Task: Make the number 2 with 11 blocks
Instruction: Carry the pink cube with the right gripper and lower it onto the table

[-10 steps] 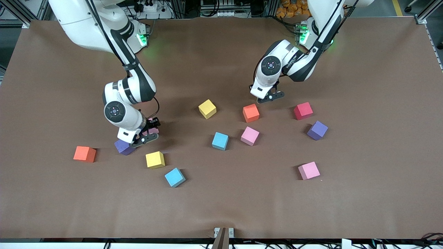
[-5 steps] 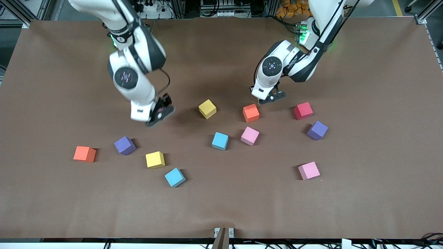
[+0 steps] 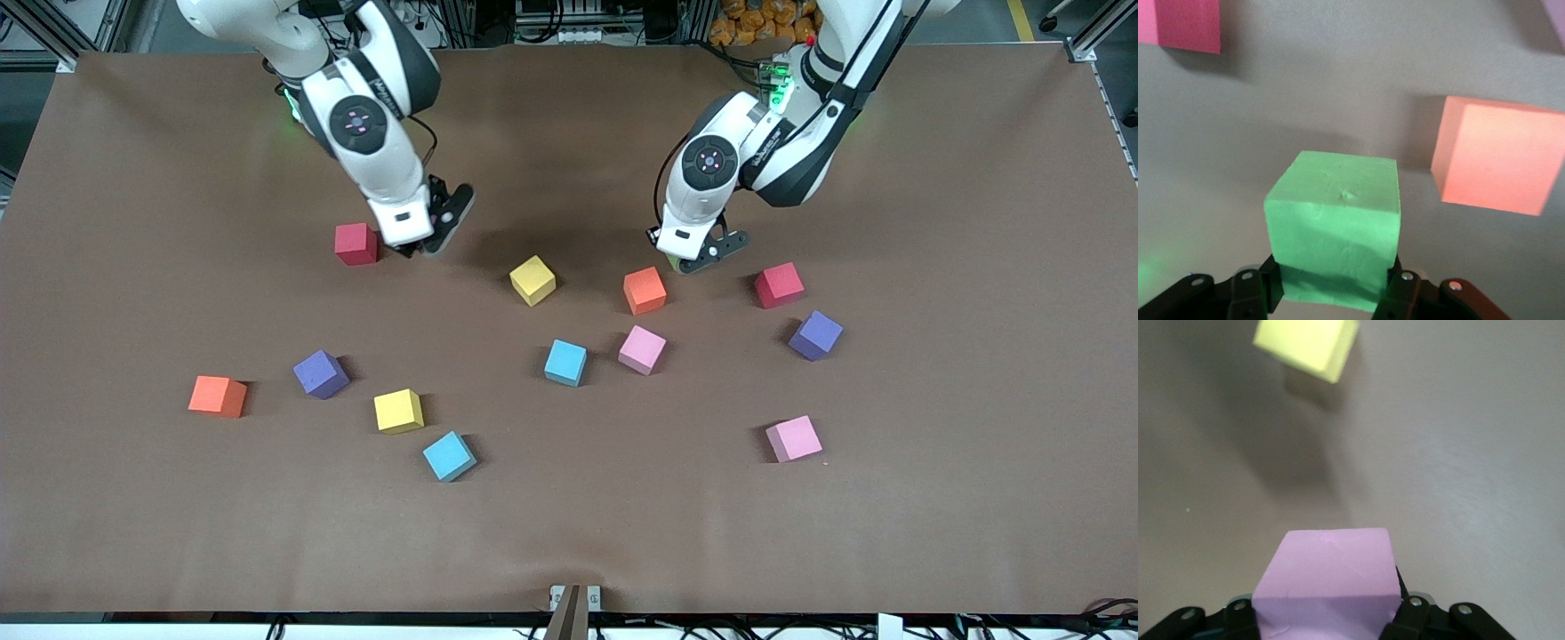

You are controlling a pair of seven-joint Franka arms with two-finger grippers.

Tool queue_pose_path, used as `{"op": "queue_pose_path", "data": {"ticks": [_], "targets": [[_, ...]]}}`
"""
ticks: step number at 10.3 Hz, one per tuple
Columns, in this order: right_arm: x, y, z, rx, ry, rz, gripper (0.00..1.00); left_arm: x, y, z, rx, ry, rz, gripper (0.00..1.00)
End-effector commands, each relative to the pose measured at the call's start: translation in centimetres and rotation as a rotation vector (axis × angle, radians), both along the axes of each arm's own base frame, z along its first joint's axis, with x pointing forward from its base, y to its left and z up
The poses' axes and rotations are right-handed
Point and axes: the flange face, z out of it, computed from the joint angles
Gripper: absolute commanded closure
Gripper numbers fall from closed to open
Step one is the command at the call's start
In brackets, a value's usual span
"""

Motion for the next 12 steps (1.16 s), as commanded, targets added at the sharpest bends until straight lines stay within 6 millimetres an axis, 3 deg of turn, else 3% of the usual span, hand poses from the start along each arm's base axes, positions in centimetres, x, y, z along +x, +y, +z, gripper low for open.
{"op": "queue_pose_path", "data": {"ticks": [1,4,6,8,12], "targets": [[-4.3,1.8,-0.9,0.013,0.012,0.162,0.71,-0.3,-1.2,1.2,0.003,-0.005,0.063,1.00],[-10.1,5.0,-3.1,-0.001,0.022,0.303,0.71,-0.5,-2.6,2.0,-0.018,-0.007,0.092,1.00],[-12.5,7.0,-3.9,-0.003,0.015,0.355,0.71,-0.8,-3.5,2.0,-0.012,-0.003,0.167,1.00],[-16.3,9.7,-5.7,-0.029,-0.007,0.292,0.71,-1.3,-4.2,2.2,-0.003,0.011,0.294,1.00],[-17.9,11.0,-7.4,-0.035,-0.024,0.272,0.71,-2.2,-5.4,2.2,0.027,0.061,0.566,1.00]]}}
